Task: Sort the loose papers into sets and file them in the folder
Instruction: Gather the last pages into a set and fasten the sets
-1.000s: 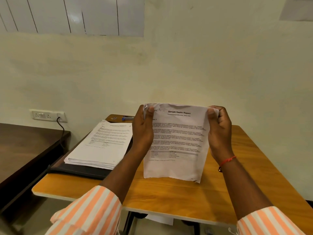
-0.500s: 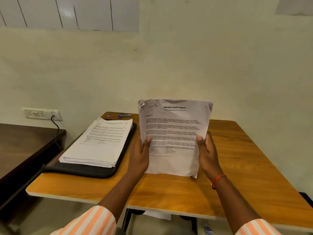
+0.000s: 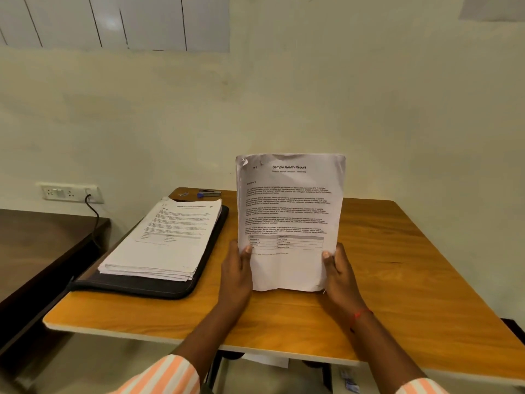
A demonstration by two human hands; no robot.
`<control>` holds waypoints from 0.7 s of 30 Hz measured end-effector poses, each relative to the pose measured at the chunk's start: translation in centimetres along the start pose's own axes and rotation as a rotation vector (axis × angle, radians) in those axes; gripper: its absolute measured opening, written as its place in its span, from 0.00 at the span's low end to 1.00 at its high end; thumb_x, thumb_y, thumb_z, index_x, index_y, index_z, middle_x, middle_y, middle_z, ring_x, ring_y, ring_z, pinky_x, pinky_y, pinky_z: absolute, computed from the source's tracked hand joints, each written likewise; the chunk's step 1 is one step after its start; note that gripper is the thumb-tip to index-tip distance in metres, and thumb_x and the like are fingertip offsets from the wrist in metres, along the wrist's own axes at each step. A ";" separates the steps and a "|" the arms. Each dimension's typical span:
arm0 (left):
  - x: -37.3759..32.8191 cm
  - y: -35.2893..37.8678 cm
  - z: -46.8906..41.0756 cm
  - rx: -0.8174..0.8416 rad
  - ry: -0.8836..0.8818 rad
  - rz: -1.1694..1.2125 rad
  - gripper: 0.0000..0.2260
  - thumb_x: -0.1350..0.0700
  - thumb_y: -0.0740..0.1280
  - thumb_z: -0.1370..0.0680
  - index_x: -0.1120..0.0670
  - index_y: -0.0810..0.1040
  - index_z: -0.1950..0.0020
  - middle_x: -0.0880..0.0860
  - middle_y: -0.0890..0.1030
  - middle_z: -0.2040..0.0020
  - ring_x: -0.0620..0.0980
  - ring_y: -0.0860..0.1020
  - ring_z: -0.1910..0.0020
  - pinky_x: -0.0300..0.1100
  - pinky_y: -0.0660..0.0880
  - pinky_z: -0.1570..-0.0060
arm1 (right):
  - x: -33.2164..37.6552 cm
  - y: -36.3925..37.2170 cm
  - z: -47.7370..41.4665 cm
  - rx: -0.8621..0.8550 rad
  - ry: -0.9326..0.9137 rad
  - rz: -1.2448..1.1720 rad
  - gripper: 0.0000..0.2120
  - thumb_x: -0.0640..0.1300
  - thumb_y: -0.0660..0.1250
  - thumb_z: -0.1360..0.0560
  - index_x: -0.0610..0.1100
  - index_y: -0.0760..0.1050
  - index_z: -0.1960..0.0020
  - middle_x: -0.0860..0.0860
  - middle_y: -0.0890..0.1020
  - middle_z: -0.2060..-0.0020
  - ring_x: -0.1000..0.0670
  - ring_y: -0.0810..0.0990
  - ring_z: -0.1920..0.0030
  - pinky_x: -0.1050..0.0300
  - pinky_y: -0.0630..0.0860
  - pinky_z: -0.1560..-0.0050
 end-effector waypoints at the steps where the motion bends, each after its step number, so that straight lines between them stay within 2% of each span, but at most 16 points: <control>1: 0.0 0.1 0.2 -0.007 0.006 -0.014 0.14 0.42 0.59 0.17 0.45 0.70 0.34 0.48 0.79 0.38 0.46 0.81 0.42 0.46 0.83 0.51 | -0.3 0.1 0.0 0.006 0.005 0.008 0.11 0.48 0.56 0.15 0.54 0.67 0.34 0.58 0.78 0.38 0.62 0.78 0.40 0.66 0.78 0.50; 3: 0.3 0.0 0.4 -0.015 0.013 -0.045 0.11 0.43 0.59 0.17 0.41 0.69 0.36 0.46 0.78 0.39 0.44 0.80 0.42 0.42 0.83 0.52 | -1.0 0.5 0.3 0.023 0.025 0.024 0.11 0.47 0.56 0.15 0.55 0.65 0.33 0.59 0.76 0.38 0.64 0.77 0.40 0.69 0.77 0.50; 6: 0.9 -0.2 0.5 0.014 0.030 -0.093 0.15 0.42 0.59 0.17 0.44 0.67 0.32 0.47 0.77 0.37 0.45 0.79 0.40 0.46 0.83 0.48 | -1.6 0.3 0.5 0.028 0.018 0.039 0.16 0.47 0.56 0.15 0.52 0.63 0.28 0.59 0.76 0.36 0.66 0.75 0.39 0.71 0.75 0.47; 8: 1.3 -0.3 0.5 0.051 0.011 -0.129 0.16 0.43 0.61 0.17 0.45 0.66 0.32 0.48 0.76 0.35 0.48 0.78 0.38 0.48 0.83 0.47 | -1.9 0.3 0.5 0.048 0.026 0.048 0.18 0.46 0.57 0.15 0.51 0.62 0.26 0.59 0.75 0.35 0.64 0.74 0.37 0.72 0.74 0.45; 11: 1.0 -0.2 0.1 0.069 0.005 -0.175 0.14 0.49 0.62 0.16 0.46 0.65 0.31 0.48 0.76 0.34 0.47 0.78 0.38 0.41 0.81 0.45 | -1.7 0.2 0.0 0.051 0.022 0.115 0.16 0.45 0.57 0.15 0.49 0.63 0.29 0.55 0.75 0.35 0.58 0.75 0.37 0.73 0.75 0.47; 13: 0.8 -0.4 -0.6 0.054 -0.016 -0.192 0.14 0.52 0.62 0.16 0.47 0.66 0.31 0.48 0.77 0.35 0.46 0.78 0.38 0.37 0.80 0.46 | -1.6 -0.1 -0.7 0.041 0.028 0.133 0.12 0.43 0.59 0.16 0.46 0.65 0.33 0.52 0.77 0.36 0.54 0.77 0.38 0.66 0.79 0.47; 15: 1.0 -0.5 -1.6 0.047 -0.073 -0.217 0.14 0.56 0.63 0.16 0.47 0.67 0.31 0.50 0.77 0.34 0.49 0.77 0.37 0.40 0.79 0.44 | -1.6 -0.3 -1.5 0.040 0.061 0.145 0.10 0.41 0.61 0.17 0.45 0.68 0.35 0.52 0.79 0.38 0.53 0.79 0.39 0.57 0.81 0.45; 16: 1.3 -0.4 -2.2 0.053 -0.110 -0.235 0.14 0.57 0.63 0.16 0.48 0.67 0.31 0.51 0.77 0.33 0.51 0.77 0.35 0.42 0.78 0.44 | -1.7 -0.5 -1.8 0.039 0.099 0.148 0.11 0.41 0.62 0.17 0.47 0.70 0.36 0.52 0.80 0.39 0.51 0.80 0.40 0.54 0.82 0.47; 19: 2.3 -0.7 -3.0 0.052 -0.254 -0.353 0.18 0.60 0.64 0.17 0.54 0.66 0.27 0.56 0.75 0.29 0.56 0.76 0.34 0.41 0.73 0.46 | -3.2 -0.6 -1.4 0.073 0.337 0.072 0.08 0.42 0.64 0.18 0.45 0.74 0.39 0.49 0.83 0.44 0.45 0.83 0.47 0.52 0.82 0.63; 21: 2.8 -0.9 -3.0 0.064 -0.342 -0.462 0.19 0.59 0.64 0.17 0.58 0.65 0.26 0.57 0.73 0.28 0.58 0.74 0.32 0.41 0.70 0.46 | -4.3 -0.3 -0.6 0.135 0.463 0.040 0.09 0.40 0.64 0.18 0.41 0.75 0.38 0.46 0.83 0.44 0.45 0.84 0.47 0.54 0.82 0.63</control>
Point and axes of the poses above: each hand's wrist, its own z-axis away from the middle knuckle, its own y-axis out of the palm, x = y × z, the point moved 9 cm from there along -z, towards the middle knuckle
